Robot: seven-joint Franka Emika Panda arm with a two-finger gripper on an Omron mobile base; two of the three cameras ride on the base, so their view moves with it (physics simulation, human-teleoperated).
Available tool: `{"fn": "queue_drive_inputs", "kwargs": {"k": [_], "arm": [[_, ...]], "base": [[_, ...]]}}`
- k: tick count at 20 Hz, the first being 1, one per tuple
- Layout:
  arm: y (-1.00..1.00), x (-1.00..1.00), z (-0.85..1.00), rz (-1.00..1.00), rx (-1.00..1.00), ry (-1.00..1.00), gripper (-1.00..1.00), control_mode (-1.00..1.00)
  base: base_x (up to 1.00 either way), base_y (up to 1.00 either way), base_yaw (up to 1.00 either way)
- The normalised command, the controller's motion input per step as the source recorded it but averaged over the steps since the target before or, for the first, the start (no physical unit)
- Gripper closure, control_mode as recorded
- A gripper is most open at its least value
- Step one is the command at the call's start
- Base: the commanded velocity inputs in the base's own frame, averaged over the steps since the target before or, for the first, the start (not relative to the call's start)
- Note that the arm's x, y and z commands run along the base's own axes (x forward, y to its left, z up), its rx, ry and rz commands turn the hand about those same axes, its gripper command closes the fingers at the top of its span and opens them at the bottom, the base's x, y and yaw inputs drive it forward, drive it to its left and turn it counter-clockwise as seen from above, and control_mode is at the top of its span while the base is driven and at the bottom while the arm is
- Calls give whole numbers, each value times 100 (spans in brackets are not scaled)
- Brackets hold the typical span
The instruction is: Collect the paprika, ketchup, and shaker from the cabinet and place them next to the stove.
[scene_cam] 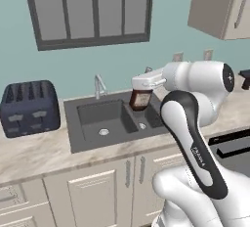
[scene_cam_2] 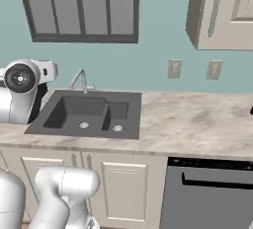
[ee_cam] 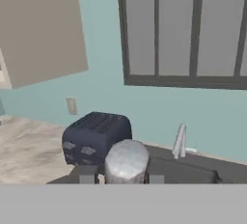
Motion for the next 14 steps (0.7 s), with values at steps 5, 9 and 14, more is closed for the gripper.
{"fn": "queue_drive_inputs", "kwargs": {"k": [5,9,14], "arm": [[0,0,0,0,0,0,100,100],[0,0,0,0,0,0,100,100],[0,0,0,0,0,0,100,100]], "base": [[0,-100,-13],[0,-100,-11],[0,-99,-9]]}}
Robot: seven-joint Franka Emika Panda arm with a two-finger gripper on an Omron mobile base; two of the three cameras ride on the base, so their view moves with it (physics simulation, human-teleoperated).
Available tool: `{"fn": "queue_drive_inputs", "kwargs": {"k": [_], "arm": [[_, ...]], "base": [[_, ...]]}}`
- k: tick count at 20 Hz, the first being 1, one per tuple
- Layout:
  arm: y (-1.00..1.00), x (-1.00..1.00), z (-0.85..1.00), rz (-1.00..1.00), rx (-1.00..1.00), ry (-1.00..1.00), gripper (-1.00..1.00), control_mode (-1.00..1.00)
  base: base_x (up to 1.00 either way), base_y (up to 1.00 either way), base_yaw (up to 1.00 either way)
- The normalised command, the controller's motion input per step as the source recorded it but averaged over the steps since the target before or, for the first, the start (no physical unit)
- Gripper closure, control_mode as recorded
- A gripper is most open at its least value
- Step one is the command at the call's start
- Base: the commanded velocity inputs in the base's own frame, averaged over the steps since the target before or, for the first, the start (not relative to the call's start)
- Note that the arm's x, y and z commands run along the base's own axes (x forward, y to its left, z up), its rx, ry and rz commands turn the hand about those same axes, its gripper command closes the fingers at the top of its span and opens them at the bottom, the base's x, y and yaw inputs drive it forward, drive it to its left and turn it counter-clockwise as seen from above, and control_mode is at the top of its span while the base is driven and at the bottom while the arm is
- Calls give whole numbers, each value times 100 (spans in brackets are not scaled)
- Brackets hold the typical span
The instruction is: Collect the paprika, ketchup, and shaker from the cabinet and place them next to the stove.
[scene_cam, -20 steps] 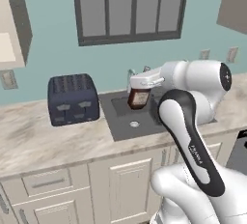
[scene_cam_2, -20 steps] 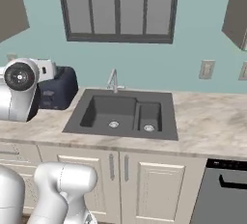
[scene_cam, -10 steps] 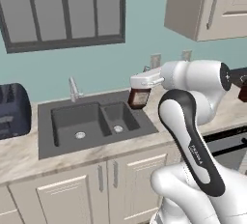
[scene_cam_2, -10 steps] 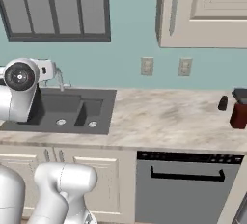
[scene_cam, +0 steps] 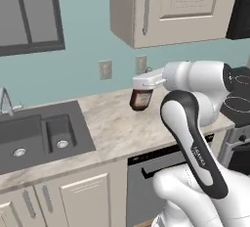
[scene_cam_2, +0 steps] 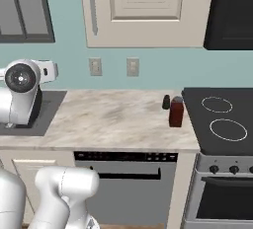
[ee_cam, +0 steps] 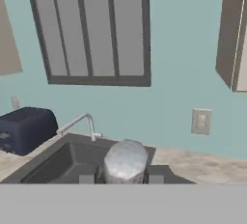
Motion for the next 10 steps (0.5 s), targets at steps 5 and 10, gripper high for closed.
{"fn": "queue_drive_inputs", "kwargs": {"k": [5,10], "arm": [[0,0,0,0,0,0,100,100],[0,0,0,0,0,0,100,100]], "base": [[0,-94,-5],[14,-71,0]]}}
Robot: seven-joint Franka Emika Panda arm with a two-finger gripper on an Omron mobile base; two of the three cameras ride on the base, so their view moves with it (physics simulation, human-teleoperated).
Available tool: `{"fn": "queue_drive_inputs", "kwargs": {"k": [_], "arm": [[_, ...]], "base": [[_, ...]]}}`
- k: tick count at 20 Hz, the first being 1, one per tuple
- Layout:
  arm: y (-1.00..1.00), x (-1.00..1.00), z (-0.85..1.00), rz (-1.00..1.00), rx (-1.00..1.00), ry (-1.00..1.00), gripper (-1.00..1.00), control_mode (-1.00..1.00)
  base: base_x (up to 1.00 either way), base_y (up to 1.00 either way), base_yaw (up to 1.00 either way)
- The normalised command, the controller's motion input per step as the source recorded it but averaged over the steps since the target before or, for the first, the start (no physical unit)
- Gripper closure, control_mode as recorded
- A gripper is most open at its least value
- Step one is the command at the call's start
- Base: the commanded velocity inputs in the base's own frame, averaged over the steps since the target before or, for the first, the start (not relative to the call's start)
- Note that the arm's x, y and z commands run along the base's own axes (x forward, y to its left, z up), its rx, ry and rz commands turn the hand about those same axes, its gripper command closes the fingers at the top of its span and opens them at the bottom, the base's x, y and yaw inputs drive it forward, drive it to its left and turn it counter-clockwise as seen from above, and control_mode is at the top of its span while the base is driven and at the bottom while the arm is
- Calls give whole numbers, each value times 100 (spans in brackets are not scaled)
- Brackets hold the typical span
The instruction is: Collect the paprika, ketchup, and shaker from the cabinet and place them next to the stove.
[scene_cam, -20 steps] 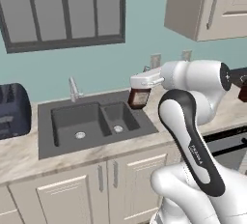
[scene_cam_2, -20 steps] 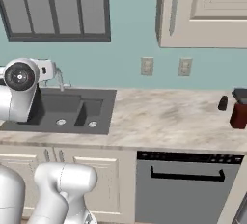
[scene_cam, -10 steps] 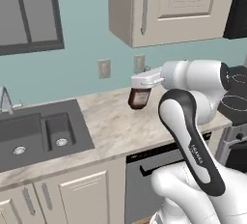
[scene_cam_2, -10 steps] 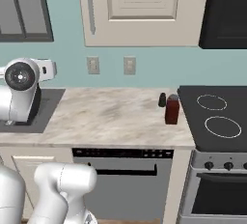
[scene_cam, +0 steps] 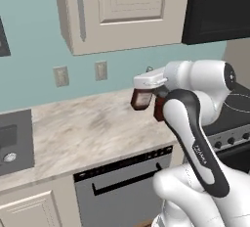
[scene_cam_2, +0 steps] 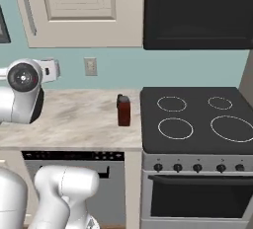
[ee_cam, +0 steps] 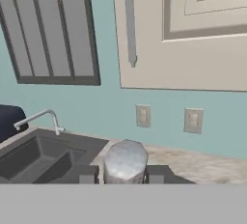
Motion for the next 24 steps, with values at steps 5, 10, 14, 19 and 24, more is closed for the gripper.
{"fn": "queue_drive_inputs", "kwargs": {"k": [5,10,14,19,24], "arm": [[0,0,0,0,0,0,100,100],[0,0,0,0,0,0,100,100],[0,0,0,0,0,0,100,100],[0,0,0,0,0,0,100,100],[0,0,0,0,0,0,100,100]], "base": [[35,-40,4],[50,-38,8],[48,-37,7],[43,-38,7],[35,-38,5]]}}
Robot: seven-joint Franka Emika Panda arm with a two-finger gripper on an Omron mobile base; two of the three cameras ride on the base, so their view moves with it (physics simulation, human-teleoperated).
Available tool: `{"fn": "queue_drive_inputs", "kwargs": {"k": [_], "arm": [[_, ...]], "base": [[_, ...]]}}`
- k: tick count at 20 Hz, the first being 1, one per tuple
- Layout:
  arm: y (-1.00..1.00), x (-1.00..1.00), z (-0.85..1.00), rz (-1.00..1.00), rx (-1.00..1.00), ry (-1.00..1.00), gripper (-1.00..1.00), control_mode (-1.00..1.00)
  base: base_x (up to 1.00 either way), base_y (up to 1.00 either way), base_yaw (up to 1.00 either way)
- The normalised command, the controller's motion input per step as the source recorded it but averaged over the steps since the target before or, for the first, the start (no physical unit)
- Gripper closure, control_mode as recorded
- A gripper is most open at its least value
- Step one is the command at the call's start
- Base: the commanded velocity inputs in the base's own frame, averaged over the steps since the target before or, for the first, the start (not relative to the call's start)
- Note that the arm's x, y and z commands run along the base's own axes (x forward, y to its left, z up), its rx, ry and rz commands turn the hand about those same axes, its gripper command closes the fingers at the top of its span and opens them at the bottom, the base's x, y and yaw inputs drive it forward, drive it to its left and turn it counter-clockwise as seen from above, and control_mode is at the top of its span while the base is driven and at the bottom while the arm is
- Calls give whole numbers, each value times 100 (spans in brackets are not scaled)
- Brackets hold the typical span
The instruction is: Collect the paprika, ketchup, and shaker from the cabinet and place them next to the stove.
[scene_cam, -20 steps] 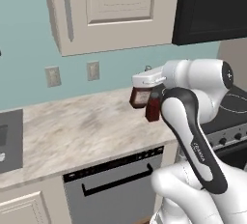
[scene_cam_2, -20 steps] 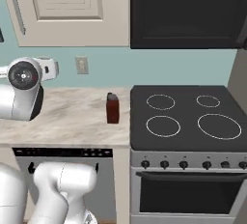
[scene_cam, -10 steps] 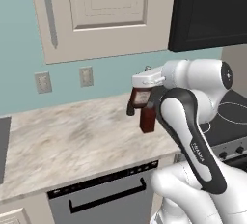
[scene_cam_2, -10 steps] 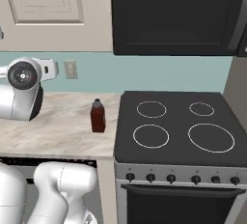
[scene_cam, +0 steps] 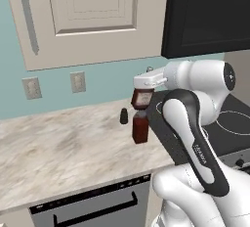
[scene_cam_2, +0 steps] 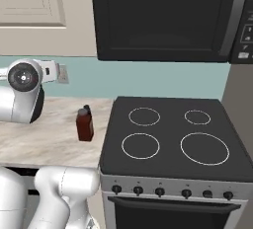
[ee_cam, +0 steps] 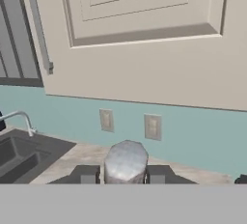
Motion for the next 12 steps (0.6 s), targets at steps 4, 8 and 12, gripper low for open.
{"fn": "queue_drive_inputs", "kwargs": {"k": [4,8,12], "arm": [[0,0,0,0,0,0,100,100],[0,0,0,0,0,0,100,100],[0,0,0,0,0,0,100,100]], "base": [[30,-40,5],[29,-46,6],[25,-34,5]]}}
